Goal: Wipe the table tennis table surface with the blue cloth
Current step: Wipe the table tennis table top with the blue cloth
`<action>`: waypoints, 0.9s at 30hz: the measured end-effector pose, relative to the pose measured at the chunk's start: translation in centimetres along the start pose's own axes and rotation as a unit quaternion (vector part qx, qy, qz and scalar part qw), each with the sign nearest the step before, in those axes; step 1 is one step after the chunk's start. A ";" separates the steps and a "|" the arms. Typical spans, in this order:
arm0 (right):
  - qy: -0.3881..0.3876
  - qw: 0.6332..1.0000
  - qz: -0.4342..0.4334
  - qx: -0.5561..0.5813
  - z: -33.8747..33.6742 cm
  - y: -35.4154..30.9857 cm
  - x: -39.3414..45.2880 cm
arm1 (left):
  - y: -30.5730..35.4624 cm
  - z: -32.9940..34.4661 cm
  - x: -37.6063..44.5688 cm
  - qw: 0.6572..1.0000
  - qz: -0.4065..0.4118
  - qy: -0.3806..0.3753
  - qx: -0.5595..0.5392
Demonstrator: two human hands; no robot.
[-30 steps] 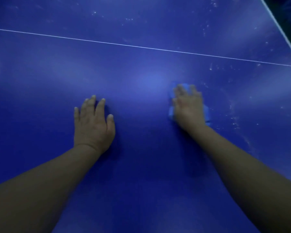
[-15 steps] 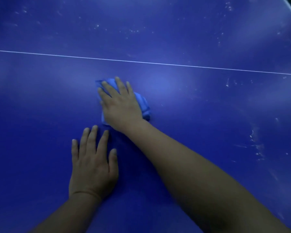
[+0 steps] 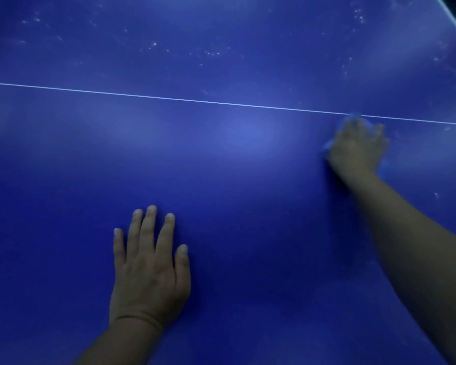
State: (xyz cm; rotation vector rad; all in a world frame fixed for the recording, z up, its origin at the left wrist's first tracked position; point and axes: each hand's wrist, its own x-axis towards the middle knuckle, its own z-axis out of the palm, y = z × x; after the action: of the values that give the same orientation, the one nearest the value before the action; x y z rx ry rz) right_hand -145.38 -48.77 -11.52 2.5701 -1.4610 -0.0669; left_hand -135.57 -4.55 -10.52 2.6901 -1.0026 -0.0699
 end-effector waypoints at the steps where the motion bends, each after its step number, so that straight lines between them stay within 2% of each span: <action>1: 0.018 0.997 -0.074 0.020 -1.3 -3.9 -1.1 | 0.0 0.0 0.0 1.000 0.001 0.001 0.000; 3: 0.070 0.963 -0.251 0.065 -3.6 -12.4 -4.5 | 0.0 0.0 -0.1 1.000 0.004 0.004 -0.004; 4: 0.103 0.931 -0.338 0.093 -3.9 -16.1 -6.0 | 0.1 0.0 -0.1 1.000 0.002 0.006 -0.005; 6: 0.082 0.890 -0.436 0.107 -4.7 -18.7 -7.3 | 0.1 0.0 -0.1 1.000 -0.003 0.007 -0.005; 7: 0.072 0.888 -0.445 0.087 -4.5 -17.3 -6.6 | 0.1 0.1 -0.1 1.000 -0.004 0.008 -0.007; 8: 0.088 0.905 -0.412 0.066 -3.8 -14.9 -4.9 | 0.1 0.1 -0.1 1.000 -0.004 0.010 -0.008; 9: 0.070 0.936 -0.343 0.045 -3.0 -11.6 -3.0 | 0.1 0.0 0.0 1.000 -0.004 0.013 -0.007; 11: 0.053 0.990 -0.125 -0.021 -1.4 -3.8 0.3 | 0.2 0.0 -0.1 1.000 -0.001 0.013 -0.004; 13: 0.006 0.997 0.081 -0.012 -1.3 2.3 1.0 | 0.2 0.0 0.0 1.000 -0.001 0.010 -0.008; 14: -0.021 0.988 0.154 0.019 -1.8 3.2 0.7 | 0.2 0.0 0.0 1.000 -0.001 0.008 -0.009; 15: -0.037 0.981 0.184 0.040 -2.3 2.8 0.0 | 0.1 0.0 -0.1 1.000 -0.003 0.004 -0.007; 16: -0.027 0.984 0.172 0.042 -2.8 1.5 -0.6 | 0.1 0.0 -0.1 1.000 -0.004 0.002 -0.006; 17: -0.018 0.992 0.120 0.036 -3.0 -0.4 -1.2 | 0.0 0.0 0.0 1.000 -0.004 0.002 -0.007; 19: 0.027 0.996 -0.079 0.035 -3.3 -6.2 -3.4 | 0.0 0.0 -0.1 1.000 -0.003 0.005 -0.008; 21: 0.057 0.954 -0.291 0.040 -3.4 -11.9 -6.4 | 0.1 0.0 -0.1 1.000 -0.005 0.008 -0.010; 23: 0.070 0.912 -0.402 0.051 -4.4 -13.3 -6.9 | 0.1 0.1 -0.1 1.000 -0.009 0.006 -0.011; 25: 0.080 0.926 -0.369 0.011 -4.3 -9.3 -4.3 | 0.1 0.2 -0.1 1.000 -0.008 0.006 -0.013; 27: 0.069 0.971 -0.225 -0.040 -2.6 -1.8 0.0 | 0.1 0.2 -0.1 1.000 -0.007 0.007 -0.012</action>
State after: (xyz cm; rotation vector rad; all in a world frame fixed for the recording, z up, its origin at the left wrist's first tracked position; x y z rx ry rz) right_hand -143.52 -47.47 -9.34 2.7219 -0.7923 -0.0054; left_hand -135.73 -4.59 -10.67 2.6721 -0.9720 -0.0672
